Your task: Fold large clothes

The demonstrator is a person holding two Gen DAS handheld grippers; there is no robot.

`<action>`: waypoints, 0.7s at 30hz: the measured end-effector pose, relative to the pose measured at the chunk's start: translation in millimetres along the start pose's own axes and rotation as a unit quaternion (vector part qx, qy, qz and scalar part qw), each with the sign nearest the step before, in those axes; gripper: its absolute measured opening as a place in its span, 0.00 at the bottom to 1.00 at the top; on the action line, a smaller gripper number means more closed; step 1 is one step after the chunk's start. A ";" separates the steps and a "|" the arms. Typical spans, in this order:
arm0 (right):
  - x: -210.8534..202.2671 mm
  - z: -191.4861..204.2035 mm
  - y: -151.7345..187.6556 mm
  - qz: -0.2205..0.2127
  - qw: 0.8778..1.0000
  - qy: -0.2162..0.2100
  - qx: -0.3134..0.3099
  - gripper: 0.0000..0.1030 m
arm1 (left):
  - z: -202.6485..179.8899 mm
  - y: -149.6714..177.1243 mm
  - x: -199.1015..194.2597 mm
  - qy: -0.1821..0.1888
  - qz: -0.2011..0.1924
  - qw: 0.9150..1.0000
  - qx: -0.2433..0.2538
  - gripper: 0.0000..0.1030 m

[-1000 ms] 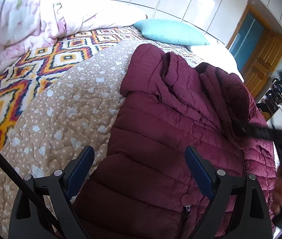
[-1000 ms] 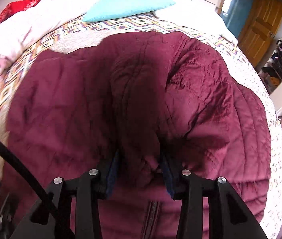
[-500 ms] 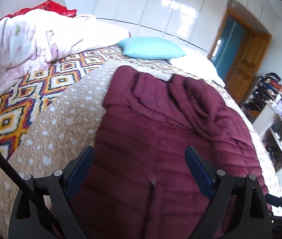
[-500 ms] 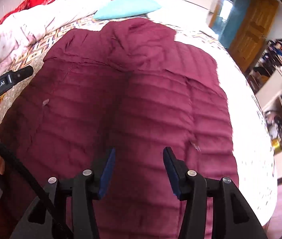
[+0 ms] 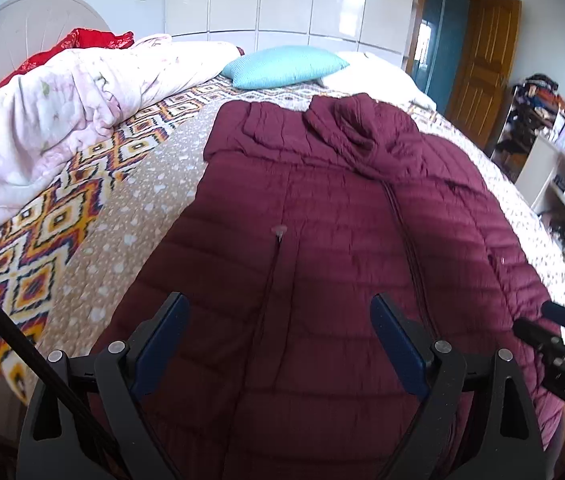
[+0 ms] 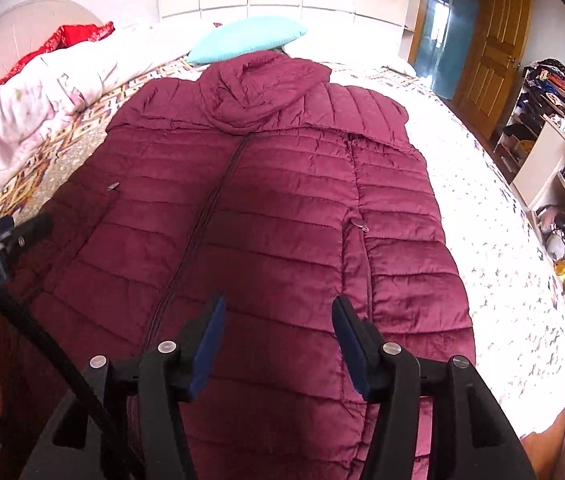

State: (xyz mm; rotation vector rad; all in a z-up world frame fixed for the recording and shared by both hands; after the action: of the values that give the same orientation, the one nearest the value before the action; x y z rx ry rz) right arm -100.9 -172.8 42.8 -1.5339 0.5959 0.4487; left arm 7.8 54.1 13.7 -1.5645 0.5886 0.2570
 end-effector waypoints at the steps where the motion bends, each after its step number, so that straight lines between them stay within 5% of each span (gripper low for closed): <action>1: -2.6 -1.5 1.1 -0.004 1.000 0.001 0.001 0.61 | -0.2 1.7 -2.5 -0.003 0.003 1.000 -0.001 0.88; 14: -30.8 -70.7 35.8 -0.020 0.997 0.027 0.071 0.64 | 27.8 33.1 -26.7 -0.064 0.039 0.997 0.009 0.88; 21: -59.5 -120.7 66.9 -0.012 0.992 0.061 0.111 0.69 | 100.3 43.2 -54.6 -0.113 0.029 0.993 -0.015 0.88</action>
State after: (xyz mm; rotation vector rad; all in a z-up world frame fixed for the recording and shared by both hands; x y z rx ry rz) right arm -198.1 -287.0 33.5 -1.3610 0.6976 0.2622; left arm -41.2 164.4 -5.4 -1.5237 0.4539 0.4824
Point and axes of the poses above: each gripper's, at about its wrist camera, not at the fingertips, and x roughly the way its jaws point, z to its left, y to its underside, the point moved 7 cm from there along x, roughly the way its jaws point, and after that the axes turned 15 degrees about -z, right-handed, at the moved point
